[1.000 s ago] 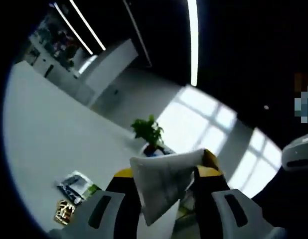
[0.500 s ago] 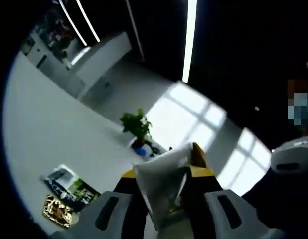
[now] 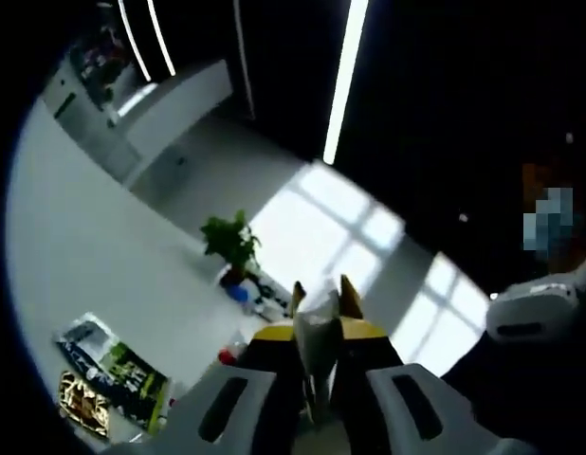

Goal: Arrange the skincare products in the storage area until every visible bottle or jar stands upright without overlapping.

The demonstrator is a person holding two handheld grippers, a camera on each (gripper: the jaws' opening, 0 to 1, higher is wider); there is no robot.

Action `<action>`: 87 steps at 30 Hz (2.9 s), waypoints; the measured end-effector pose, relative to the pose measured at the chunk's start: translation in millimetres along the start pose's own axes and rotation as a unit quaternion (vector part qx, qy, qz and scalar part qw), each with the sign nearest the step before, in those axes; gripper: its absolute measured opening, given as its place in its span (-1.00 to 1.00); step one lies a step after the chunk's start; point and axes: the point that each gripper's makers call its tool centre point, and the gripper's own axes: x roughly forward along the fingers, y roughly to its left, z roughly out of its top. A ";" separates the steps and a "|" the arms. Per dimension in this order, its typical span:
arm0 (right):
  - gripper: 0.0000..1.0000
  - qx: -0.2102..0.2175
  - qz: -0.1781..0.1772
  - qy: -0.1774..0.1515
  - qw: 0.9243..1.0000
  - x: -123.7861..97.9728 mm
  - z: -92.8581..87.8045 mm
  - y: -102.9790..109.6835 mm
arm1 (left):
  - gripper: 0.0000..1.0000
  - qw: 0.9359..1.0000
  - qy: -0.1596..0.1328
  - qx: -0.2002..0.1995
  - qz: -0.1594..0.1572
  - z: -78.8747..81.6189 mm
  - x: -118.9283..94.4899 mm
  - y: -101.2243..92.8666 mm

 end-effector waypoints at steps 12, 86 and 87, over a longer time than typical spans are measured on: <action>-0.43 -0.032 -0.033 -0.009 0.999 -0.4 2.3 -13.0 | -0.91 1.000 -0.021 -0.011 0.014 10.3 -4.8 14.7; -0.53 -0.103 -0.111 -0.061 0.987 -21.7 30.3 -31.5 | -0.90 0.932 0.207 0.088 0.283 -49.5 -55.6 97.2; -0.53 -0.103 -0.111 -0.060 0.987 -21.5 29.8 -31.8 | -0.90 0.932 0.211 0.086 0.283 -51.0 -55.6 97.0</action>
